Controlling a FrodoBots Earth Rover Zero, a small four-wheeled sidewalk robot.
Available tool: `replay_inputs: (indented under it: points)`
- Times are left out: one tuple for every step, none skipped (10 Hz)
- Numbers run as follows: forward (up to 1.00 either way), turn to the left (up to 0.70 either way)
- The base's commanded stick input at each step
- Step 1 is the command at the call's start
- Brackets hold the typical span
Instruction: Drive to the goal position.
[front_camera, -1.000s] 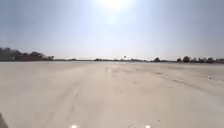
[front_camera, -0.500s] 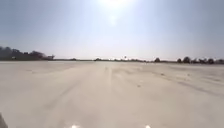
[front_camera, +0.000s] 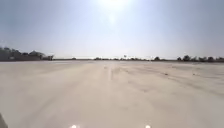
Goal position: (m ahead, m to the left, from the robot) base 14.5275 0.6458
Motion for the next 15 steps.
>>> replay_inputs:
  points:
    - [0.7,0.0]
    - [0.7,0.0]
    - [0.7,0.0]
    - [0.7,0.0]
    - [0.7,0.0]
    - [0.7,0.0]
    - [0.7,0.0]
    - [0.7,0.0]
    - [0.7,0.0]
    - [0.7,0.0]
    - [0.7,0.0]
    - [0.7,0.0]
    - [0.7,0.0]
    - [0.7,0.0]
    - [0.7,0.0]
